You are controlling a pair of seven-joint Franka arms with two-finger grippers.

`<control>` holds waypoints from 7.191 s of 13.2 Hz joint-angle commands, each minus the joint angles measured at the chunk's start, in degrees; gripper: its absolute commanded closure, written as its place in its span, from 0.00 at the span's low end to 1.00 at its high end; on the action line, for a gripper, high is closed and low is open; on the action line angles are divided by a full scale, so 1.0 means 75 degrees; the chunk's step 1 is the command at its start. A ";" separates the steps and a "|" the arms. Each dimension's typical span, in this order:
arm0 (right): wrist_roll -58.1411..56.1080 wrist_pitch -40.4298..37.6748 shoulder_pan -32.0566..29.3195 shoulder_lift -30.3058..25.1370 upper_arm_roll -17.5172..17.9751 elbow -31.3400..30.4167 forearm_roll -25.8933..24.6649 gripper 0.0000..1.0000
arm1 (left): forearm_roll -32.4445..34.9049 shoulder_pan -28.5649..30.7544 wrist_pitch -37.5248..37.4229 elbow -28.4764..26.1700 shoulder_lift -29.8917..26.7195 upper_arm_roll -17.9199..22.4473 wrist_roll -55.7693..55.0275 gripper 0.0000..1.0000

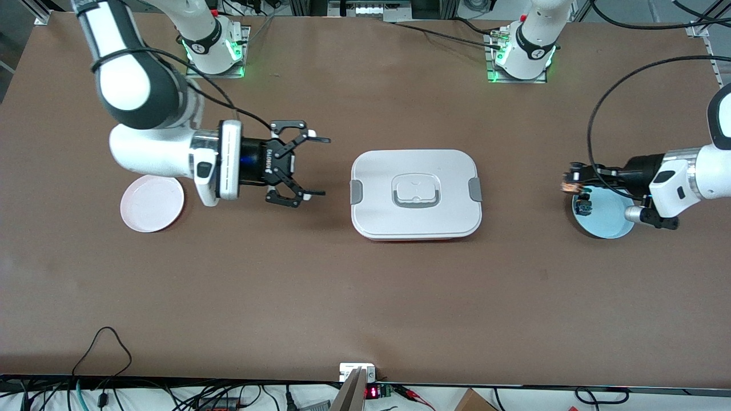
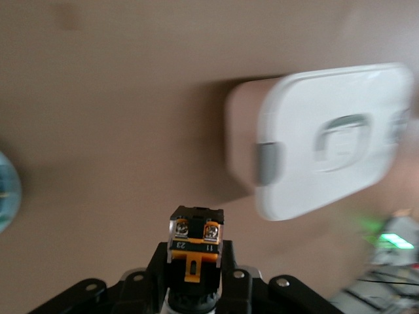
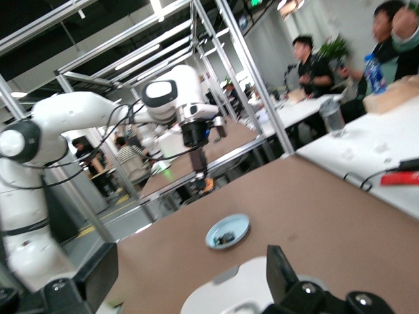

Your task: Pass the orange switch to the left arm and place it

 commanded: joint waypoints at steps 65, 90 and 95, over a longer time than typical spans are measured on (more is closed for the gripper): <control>1.1208 -0.1701 -0.2035 -0.2253 -0.0761 0.0094 -1.2141 0.00 | 0.4827 -0.0802 -0.0582 0.2494 -0.0195 -0.1492 -0.1997 0.00; 1.1044 -0.2240 -0.1965 -0.2253 -0.0715 0.0434 -1.2164 0.00 | 0.1152 -0.4712 0.0802 0.0323 -0.2144 0.4774 -0.0873 0.00; 1.1044 -0.2240 -0.1953 -0.2265 -0.0703 0.0434 -1.2164 0.00 | 0.1271 -0.4724 0.0790 0.0490 -0.2086 0.4541 -0.0861 0.00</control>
